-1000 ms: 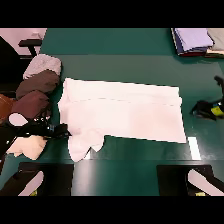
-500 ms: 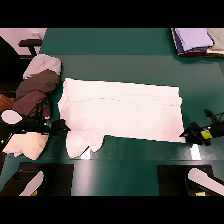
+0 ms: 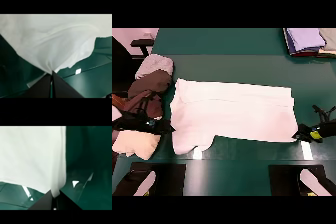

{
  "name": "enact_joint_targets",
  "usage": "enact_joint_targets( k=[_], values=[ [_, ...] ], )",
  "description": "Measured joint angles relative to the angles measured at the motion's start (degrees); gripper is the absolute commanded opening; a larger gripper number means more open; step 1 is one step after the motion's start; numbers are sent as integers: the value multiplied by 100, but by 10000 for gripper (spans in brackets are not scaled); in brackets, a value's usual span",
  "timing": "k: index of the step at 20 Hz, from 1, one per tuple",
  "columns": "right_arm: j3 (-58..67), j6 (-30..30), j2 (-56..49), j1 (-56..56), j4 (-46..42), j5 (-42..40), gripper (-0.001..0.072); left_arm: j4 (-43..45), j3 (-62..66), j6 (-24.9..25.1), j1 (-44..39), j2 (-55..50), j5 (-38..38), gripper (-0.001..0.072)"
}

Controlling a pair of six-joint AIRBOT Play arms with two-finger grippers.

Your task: Fold the shirts.

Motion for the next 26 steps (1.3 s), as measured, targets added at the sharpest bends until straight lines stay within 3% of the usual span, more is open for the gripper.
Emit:
enact_joint_targets(
  k=[4,7,18,19,20,21,22,24,25,26],
  values=[
    [518,162,719,72,-192,310,12,7,538,-129,0,188,-275,20],
    [1123,291,533,407,-214,262,12,-105,704,-149,0,-26,140,21],
    [3960,485,-2533,1145,15,-402,15,-424,2514,380,-4,-3108,2114,23],
    [4194,490,-2796,1161,85,-446,55,-496,2688,457,-4,-3364,2223,23],
    [4419,492,-3047,1167,184,-450,206,-570,2822,527,-4,-3565,2334,37],
    [4621,490,-3261,1167,302,-481,335,-649,2927,577,-2,-3724,2426,282],
    [4819,483,-3471,1165,468,-487,392,-741,3016,614,2,-3860,2562,458],
    [5145,356,-3775,1130,846,-457,511,-903,3145,621,4,-4017,2736,455],
    [5259,264,-3862,1086,990,-420,516,-960,3213,614,2,-4061,2791,454],
    [5346,155,-3926,1027,1137,-350,516,-1003,3292,610,2,-4098,2798,400]
  ],
)
